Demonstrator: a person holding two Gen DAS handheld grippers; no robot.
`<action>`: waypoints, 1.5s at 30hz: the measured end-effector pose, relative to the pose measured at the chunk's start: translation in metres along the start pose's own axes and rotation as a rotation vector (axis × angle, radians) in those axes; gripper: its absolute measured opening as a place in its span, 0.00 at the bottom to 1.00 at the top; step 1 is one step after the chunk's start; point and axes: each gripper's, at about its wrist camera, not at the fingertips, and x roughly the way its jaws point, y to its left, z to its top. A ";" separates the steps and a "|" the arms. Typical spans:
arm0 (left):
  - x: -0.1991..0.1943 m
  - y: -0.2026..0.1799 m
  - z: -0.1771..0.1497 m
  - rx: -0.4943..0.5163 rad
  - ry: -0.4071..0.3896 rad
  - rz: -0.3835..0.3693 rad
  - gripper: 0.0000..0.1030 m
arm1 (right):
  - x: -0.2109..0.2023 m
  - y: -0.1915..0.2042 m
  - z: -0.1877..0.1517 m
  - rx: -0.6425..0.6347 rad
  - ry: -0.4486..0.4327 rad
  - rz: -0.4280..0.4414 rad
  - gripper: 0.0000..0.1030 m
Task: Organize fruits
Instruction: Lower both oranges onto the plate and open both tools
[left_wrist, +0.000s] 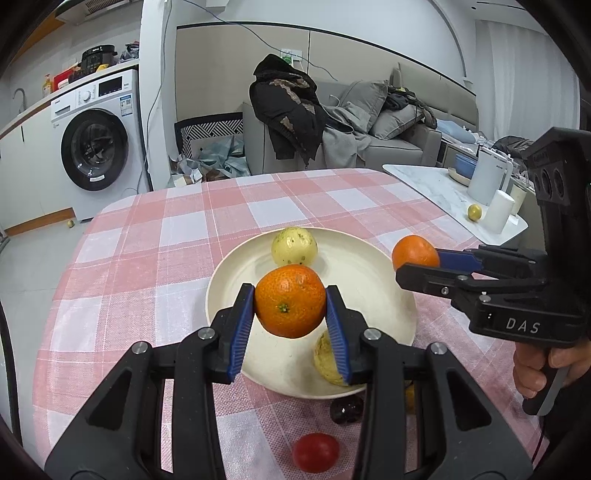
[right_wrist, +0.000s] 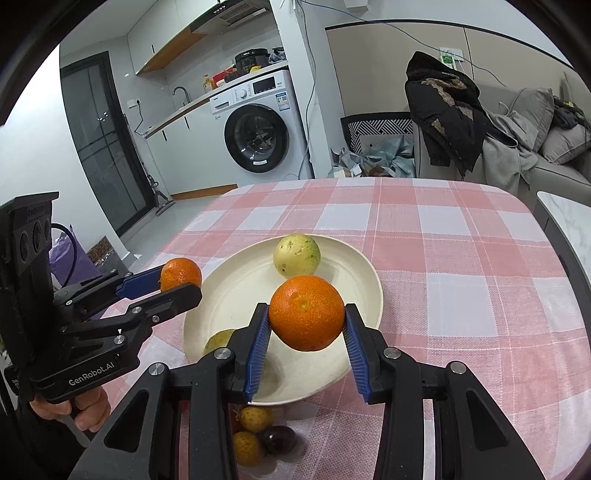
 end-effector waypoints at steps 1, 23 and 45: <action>0.003 0.000 -0.001 -0.001 0.008 0.000 0.34 | 0.001 0.000 -0.001 0.000 0.004 -0.002 0.39; 0.033 0.004 -0.017 0.008 0.085 0.023 0.34 | 0.025 0.004 -0.013 -0.037 0.074 -0.018 0.39; 0.019 -0.003 -0.017 0.022 0.046 -0.001 0.38 | 0.025 0.004 -0.015 -0.047 0.064 -0.035 0.47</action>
